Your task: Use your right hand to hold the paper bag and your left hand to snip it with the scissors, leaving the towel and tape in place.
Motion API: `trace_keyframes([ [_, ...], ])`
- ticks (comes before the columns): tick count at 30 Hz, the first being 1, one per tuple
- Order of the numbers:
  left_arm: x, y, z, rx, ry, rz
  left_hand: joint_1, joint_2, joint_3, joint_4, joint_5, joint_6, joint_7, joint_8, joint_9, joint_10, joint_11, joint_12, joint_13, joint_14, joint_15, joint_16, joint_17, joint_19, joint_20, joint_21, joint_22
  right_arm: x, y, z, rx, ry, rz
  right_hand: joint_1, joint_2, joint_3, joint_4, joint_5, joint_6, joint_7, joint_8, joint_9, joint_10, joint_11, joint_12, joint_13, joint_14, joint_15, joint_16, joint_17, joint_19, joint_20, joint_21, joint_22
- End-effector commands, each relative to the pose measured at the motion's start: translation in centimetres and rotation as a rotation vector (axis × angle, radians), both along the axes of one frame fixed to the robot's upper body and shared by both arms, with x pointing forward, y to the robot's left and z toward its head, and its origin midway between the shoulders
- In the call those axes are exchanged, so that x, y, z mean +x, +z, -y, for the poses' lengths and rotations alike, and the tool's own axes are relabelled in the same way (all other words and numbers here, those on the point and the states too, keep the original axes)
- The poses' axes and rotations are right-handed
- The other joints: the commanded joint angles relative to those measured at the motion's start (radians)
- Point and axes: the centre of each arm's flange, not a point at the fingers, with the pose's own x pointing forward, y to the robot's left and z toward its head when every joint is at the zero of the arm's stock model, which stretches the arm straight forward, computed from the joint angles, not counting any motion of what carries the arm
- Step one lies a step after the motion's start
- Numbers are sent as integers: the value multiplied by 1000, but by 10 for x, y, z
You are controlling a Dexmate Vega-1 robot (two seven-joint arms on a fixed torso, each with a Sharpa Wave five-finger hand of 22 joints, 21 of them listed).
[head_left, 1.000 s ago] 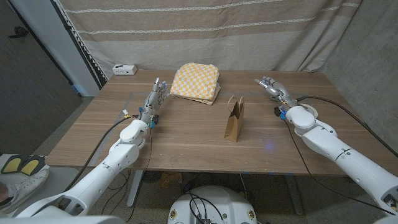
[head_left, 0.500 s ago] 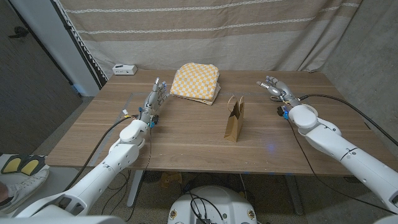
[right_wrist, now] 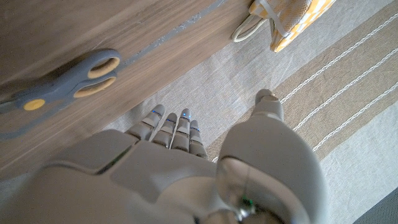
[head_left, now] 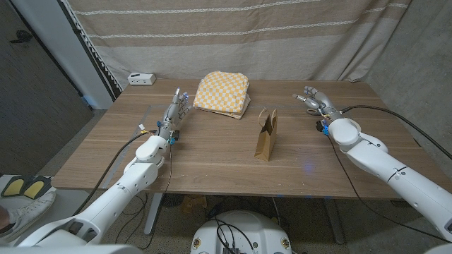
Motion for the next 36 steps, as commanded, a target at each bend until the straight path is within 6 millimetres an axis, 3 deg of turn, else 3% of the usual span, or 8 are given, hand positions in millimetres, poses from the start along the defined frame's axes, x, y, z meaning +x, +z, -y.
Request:
trace_keyframes([
  [1,4,-4,-3,-7,0,2,11,0,-1,0,3,17,-2,8,6,12,-3,9,1,-7,-115,3,2,-5,-79,7,3,-4,-2,0,-44,-61,-2,13,-4,-1,-9,8,12,-3,2,2,16,-1,6,1,7,-37,-1,-1,12,-2,-3,5],
  [14,-2,-9,-5,-9,3,9,11,1,-2,1,2,17,-4,6,6,13,-2,9,1,-7,-115,4,2,-6,-80,7,3,-11,-4,5,-95,-119,-21,27,-4,1,-13,5,45,-13,11,2,26,7,6,1,17,-31,0,0,29,3,-3,5],
  [16,-3,-9,-6,-8,5,11,11,1,-2,1,2,17,-4,6,6,14,-3,10,1,-7,-114,4,2,-6,-81,7,3,-12,-4,6,-94,-118,-23,34,-1,4,-14,4,54,-29,12,2,24,-15,4,1,21,-32,0,0,33,7,-4,5],
  [25,-5,-6,-6,-10,7,16,10,2,-2,1,2,17,-4,5,6,15,-2,10,1,-8,-114,4,2,-7,-82,7,3,-13,-4,7,-140,-158,-29,54,5,12,-19,2,71,-24,14,3,41,0,8,1,38,-36,3,0,55,4,0,5],
  [27,-5,-6,-5,-8,5,15,10,2,-2,1,2,18,-3,5,6,15,-3,10,1,-8,-113,4,2,-7,-82,7,3,-14,-5,8,-145,-152,-14,63,5,15,-22,2,75,-23,13,3,49,4,10,1,46,-39,5,0,70,-1,3,5],
  [30,-4,-7,-4,-8,4,15,9,2,-2,2,2,18,-4,4,6,16,-2,10,1,-8,-113,4,2,-6,-88,8,3,-16,-5,9,-149,-163,-7,50,-15,0,-14,-2,84,-18,11,2,67,8,13,1,62,-41,6,1,87,-36,2,4],
  [36,-4,-7,-3,1,7,14,9,2,-3,2,1,20,-4,4,6,17,-3,10,1,-8,-112,4,2,-7,-91,8,3,-17,-5,15,-149,-185,-19,59,-17,-1,-16,-1,93,-17,10,3,81,4,15,0,78,-46,8,1,114,-48,7,3],
])
